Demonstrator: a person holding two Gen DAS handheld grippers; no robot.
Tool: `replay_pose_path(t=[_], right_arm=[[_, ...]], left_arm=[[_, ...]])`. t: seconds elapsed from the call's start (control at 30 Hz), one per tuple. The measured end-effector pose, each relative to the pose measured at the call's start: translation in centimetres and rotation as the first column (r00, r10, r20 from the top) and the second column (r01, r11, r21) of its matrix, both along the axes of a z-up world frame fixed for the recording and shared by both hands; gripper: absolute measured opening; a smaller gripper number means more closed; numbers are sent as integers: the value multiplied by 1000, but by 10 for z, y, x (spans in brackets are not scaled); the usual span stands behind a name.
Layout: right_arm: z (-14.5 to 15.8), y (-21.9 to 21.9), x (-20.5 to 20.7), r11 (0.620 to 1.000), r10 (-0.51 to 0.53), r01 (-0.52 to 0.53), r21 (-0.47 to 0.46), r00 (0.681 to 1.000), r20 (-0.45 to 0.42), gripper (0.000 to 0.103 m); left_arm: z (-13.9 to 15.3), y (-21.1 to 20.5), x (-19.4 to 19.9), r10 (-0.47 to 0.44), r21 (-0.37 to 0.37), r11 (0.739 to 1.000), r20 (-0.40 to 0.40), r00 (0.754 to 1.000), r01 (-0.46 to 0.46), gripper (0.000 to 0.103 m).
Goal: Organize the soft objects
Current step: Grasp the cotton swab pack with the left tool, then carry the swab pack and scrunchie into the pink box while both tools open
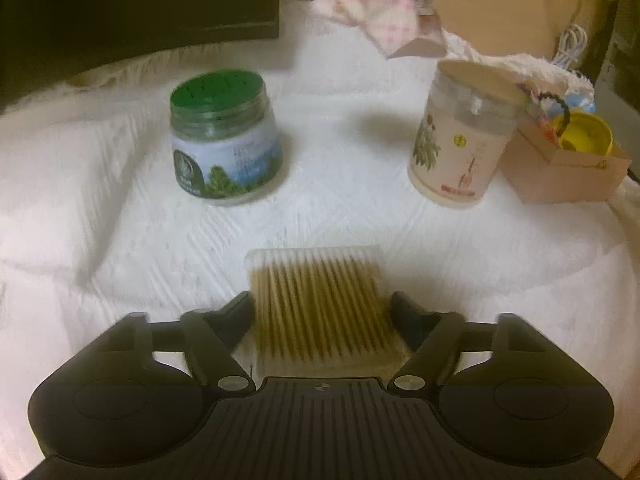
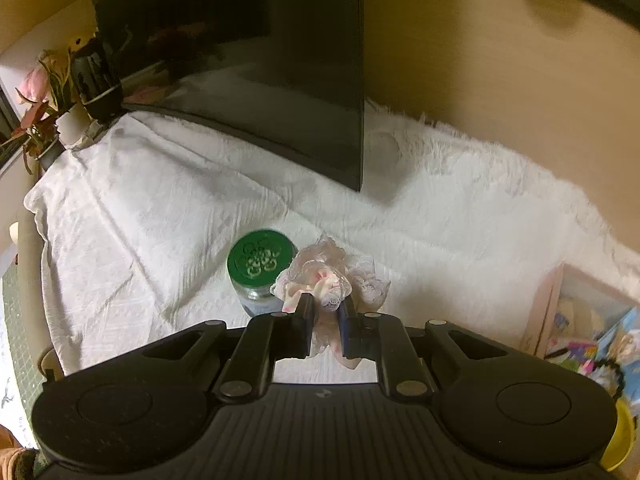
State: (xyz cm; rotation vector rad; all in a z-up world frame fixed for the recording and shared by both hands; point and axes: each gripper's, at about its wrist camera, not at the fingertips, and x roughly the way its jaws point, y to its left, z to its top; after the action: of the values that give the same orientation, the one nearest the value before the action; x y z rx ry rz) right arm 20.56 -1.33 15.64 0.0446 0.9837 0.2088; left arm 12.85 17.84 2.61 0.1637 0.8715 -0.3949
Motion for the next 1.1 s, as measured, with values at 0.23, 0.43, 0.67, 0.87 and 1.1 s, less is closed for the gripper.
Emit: replay_pose_path(t=[0.23, 0.43, 0.67, 0.87, 1.1], right_arm=[[46, -34, -15, 999, -48, 50, -12, 994, 93, 13], [94, -82, -47, 991, -116, 126, -35, 972, 204, 13], [133, -147, -100, 964, -198, 242, -107, 929, 314, 13], [131, -208, -125, 921, -350, 384, -61, 887, 303, 13], [106, -250, -129, 887, -455, 462, 24, 861, 229, 13]], left_arm=[[56, -16, 12, -37, 6, 999, 134, 990, 36, 72], [115, -49, 38, -68, 4, 998, 283, 957, 70, 72], [160, -96, 66, -98, -168, 972, 358, 929, 167, 72], [150, -168, 71, -240, -232, 919, 312, 919, 318, 72], [76, -246, 78, -320, -303, 885, 153, 935, 353, 74]])
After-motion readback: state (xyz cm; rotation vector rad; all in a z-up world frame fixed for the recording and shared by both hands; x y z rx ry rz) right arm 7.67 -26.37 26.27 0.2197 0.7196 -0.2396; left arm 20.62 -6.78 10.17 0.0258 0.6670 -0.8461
